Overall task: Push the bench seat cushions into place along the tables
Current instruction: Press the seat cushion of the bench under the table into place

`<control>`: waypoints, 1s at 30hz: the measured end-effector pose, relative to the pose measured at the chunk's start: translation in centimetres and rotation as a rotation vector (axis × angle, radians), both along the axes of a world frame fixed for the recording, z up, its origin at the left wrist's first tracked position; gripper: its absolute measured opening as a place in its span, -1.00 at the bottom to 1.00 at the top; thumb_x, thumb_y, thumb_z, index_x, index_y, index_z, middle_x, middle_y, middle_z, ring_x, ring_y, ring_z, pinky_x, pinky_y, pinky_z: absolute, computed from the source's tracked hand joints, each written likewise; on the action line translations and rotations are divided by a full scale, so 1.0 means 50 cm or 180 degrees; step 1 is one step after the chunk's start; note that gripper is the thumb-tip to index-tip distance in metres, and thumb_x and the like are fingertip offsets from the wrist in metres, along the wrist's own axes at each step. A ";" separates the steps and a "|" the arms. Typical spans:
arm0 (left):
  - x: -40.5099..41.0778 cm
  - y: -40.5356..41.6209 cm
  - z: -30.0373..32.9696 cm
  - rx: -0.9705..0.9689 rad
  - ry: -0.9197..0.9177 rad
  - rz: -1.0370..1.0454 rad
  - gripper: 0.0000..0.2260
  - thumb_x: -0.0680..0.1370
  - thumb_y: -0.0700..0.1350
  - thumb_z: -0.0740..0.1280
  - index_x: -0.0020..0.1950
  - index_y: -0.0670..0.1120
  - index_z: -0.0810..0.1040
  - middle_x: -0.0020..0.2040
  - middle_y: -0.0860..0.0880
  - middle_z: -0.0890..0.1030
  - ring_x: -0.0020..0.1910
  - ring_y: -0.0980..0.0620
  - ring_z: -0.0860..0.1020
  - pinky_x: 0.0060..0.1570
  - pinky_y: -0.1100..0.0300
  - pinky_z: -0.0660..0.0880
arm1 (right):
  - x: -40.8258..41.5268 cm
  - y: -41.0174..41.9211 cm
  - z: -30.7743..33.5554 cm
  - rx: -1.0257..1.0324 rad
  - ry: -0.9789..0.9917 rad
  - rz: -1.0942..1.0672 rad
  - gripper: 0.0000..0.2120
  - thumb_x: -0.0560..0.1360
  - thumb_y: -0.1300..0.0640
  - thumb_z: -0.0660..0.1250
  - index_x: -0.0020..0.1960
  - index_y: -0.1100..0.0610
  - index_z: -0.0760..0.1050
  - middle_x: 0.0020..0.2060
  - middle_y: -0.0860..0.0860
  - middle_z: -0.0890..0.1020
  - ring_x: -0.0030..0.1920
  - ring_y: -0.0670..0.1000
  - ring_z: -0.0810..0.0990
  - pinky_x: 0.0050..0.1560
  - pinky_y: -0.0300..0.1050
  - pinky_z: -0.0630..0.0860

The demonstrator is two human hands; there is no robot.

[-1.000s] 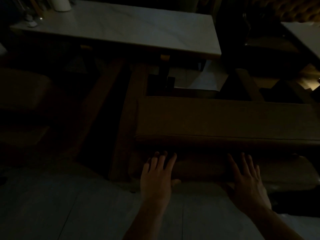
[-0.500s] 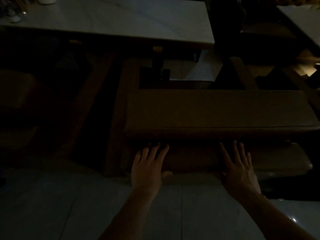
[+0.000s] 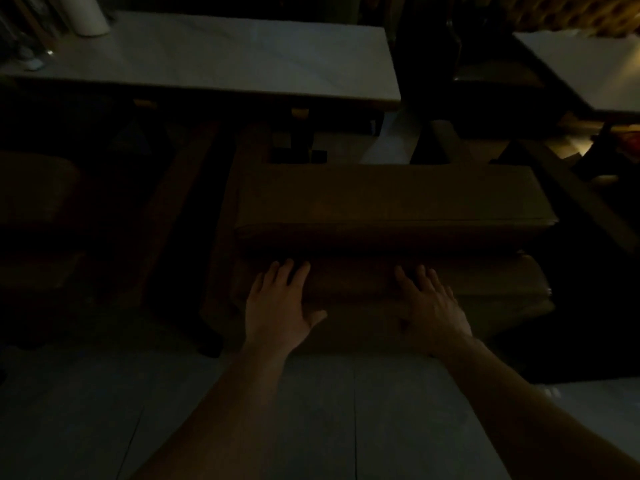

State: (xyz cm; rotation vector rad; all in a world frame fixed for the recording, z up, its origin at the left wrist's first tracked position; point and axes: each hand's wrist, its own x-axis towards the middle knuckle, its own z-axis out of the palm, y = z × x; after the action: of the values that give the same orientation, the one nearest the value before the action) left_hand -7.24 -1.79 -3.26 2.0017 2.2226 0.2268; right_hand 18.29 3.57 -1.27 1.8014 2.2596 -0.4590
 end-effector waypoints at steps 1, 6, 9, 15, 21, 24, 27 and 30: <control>0.000 -0.011 0.017 -0.0027 0.0017 -0.0010 -0.15 0.42 0.46 0.23 0.58 0.13 0.01 0.59 -0.03 0.10 0.56 -0.10 0.03 0.50 -0.08 0.05 | -0.003 -0.018 0.015 -0.0039 0.0038 -0.0024 -0.03 0.51 -0.14 0.38 0.59 -0.12 -0.29 0.60 0.10 -0.21 0.58 0.15 -0.24 0.57 0.19 -0.11; 0.018 -0.059 0.119 0.0037 -0.0007 -0.0191 -0.14 0.42 0.48 0.20 0.58 0.13 0.00 0.60 -0.02 0.09 0.56 -0.08 0.03 0.50 -0.08 0.02 | -0.010 -0.114 0.135 -0.0038 0.0231 -0.0126 -0.08 0.52 -0.10 0.35 0.60 -0.11 -0.25 0.60 0.11 -0.19 0.58 0.15 -0.23 0.57 0.20 -0.07; 0.045 -0.090 0.184 0.0014 -0.0032 -0.0348 -0.15 0.42 0.49 0.18 0.58 0.13 -0.01 0.60 -0.01 0.08 0.57 -0.07 0.02 0.50 -0.07 0.02 | 0.005 -0.176 0.209 0.0051 0.0286 -0.0255 -0.07 0.51 -0.08 0.38 0.61 -0.10 -0.22 0.61 0.10 -0.15 0.59 0.15 -0.19 0.57 0.19 -0.06; 0.159 -0.126 0.304 -0.0062 -0.0097 -0.0693 -0.13 0.41 0.50 0.16 0.58 0.14 -0.05 0.61 -0.01 0.04 0.57 -0.06 -0.02 0.51 -0.09 0.00 | 0.103 -0.265 0.337 0.0280 0.0320 -0.0566 -0.09 0.51 -0.12 0.37 0.61 -0.07 -0.18 0.61 0.12 -0.12 0.60 0.16 -0.15 0.57 0.19 -0.02; 0.362 -0.130 0.385 0.0016 -0.0105 -0.0986 -0.13 0.40 0.52 0.14 0.58 0.15 -0.05 0.61 0.00 0.04 0.57 -0.05 -0.02 0.52 -0.08 -0.02 | 0.297 -0.312 0.409 0.0530 0.0439 -0.0823 -0.09 0.50 -0.27 0.32 0.61 -0.09 -0.17 0.61 0.10 -0.10 0.60 0.16 -0.14 0.57 0.18 -0.05; 0.494 -0.129 0.413 0.0031 -0.0066 -0.1078 -0.14 0.41 0.51 0.14 0.58 0.15 -0.04 0.61 0.01 0.04 0.57 -0.05 -0.03 0.52 -0.06 -0.04 | 0.421 -0.325 0.425 0.0632 0.0401 -0.0910 -0.09 0.49 -0.29 0.32 0.61 -0.09 -0.15 0.61 0.12 -0.08 0.60 0.18 -0.11 0.57 0.18 -0.03; 0.637 -0.134 0.437 0.0123 -0.0061 -0.1114 -0.15 0.41 0.49 0.17 0.58 0.15 -0.02 0.60 0.00 0.06 0.57 -0.05 0.00 0.52 -0.06 -0.02 | 0.569 -0.332 0.434 0.0727 0.0440 -0.1057 -0.09 0.48 -0.35 0.28 0.61 -0.11 -0.16 0.61 0.12 -0.06 0.59 0.18 -0.10 0.57 0.18 -0.02; 0.787 -0.140 0.462 0.0203 -0.0071 -0.1164 -0.16 0.42 0.47 0.20 0.58 0.14 0.00 0.60 -0.01 0.07 0.57 -0.06 0.01 0.52 -0.07 0.00 | 0.729 -0.354 0.451 0.0710 0.0420 -0.1103 -0.12 0.50 -0.37 0.23 0.61 -0.11 -0.17 0.61 0.11 -0.08 0.60 0.17 -0.11 0.57 0.18 -0.03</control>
State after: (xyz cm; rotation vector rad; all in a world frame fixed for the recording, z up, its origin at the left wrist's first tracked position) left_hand 32.12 -8.77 19.83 2.3761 1.8112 0.2770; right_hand 54.73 -14.11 21.28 2.3580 2.1566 -0.4055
